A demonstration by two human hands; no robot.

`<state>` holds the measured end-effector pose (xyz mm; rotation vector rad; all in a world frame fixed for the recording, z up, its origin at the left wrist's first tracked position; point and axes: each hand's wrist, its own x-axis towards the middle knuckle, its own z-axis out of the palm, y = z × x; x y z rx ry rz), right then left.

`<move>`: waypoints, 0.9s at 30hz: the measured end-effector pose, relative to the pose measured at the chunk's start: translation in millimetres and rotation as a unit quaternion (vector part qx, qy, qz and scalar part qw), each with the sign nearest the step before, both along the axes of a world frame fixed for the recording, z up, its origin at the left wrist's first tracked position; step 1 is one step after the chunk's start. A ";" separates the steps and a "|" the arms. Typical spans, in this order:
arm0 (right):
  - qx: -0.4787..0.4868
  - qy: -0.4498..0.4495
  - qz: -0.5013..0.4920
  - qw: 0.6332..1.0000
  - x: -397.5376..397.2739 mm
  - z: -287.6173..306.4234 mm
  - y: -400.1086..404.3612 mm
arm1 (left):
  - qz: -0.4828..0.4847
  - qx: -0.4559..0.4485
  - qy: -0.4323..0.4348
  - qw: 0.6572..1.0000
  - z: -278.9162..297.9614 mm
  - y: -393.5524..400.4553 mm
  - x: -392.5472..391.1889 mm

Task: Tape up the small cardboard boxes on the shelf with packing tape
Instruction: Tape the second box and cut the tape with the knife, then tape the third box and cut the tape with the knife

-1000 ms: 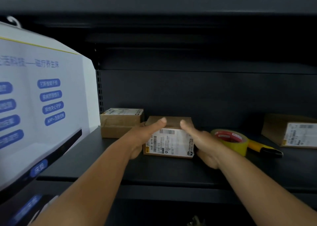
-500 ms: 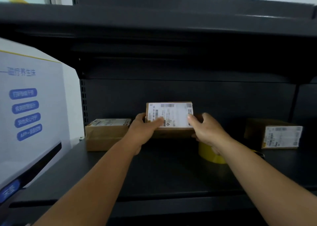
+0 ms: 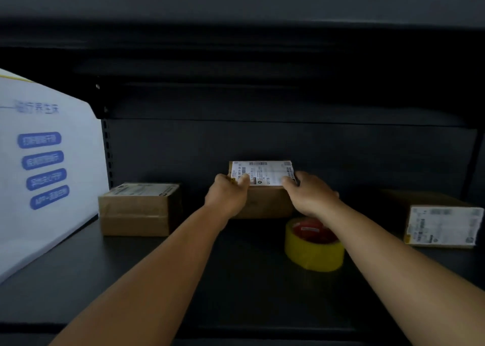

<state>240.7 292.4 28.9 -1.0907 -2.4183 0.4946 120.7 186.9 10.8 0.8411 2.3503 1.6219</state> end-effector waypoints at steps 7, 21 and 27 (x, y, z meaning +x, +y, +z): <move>-0.015 -0.052 0.064 0.996 1.1 -7.0 36.0 | 0.059 -0.037 -0.004 0.998 -11.6 23.6 8.4; -0.046 -0.042 0.111 0.992 8.9 -16.2 50.4 | 0.129 -0.035 -0.012 0.991 -22.4 35.2 33.4; -0.043 -0.103 0.125 0.986 22.4 -20.4 43.5 | 0.168 -0.003 0.005 0.986 -23.6 25.9 51.4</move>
